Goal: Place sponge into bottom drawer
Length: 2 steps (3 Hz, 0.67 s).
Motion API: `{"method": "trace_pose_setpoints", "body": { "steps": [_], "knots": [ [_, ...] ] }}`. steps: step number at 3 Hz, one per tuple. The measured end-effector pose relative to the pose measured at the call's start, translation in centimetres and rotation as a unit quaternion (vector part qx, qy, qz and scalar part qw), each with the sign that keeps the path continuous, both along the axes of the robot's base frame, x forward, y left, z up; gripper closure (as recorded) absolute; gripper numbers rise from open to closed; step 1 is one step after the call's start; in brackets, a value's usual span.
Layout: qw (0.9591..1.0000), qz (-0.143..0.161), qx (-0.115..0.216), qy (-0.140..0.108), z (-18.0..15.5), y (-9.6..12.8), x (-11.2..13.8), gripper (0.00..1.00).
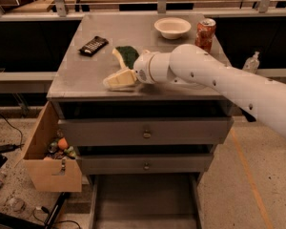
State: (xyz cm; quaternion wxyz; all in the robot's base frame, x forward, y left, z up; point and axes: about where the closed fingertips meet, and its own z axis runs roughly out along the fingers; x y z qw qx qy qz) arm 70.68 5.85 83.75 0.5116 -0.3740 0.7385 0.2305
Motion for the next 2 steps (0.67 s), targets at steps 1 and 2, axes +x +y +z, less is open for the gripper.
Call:
{"method": "trace_pose_setpoints", "body": {
  "steps": [1, 2],
  "knots": [
    [0.9999, 0.001, 0.013, 0.009, -1.93, 0.49, -0.75, 0.18],
    [0.9998, 0.001, 0.015, 0.010, -1.68, 0.57, -0.81, 0.39]
  ]
}}
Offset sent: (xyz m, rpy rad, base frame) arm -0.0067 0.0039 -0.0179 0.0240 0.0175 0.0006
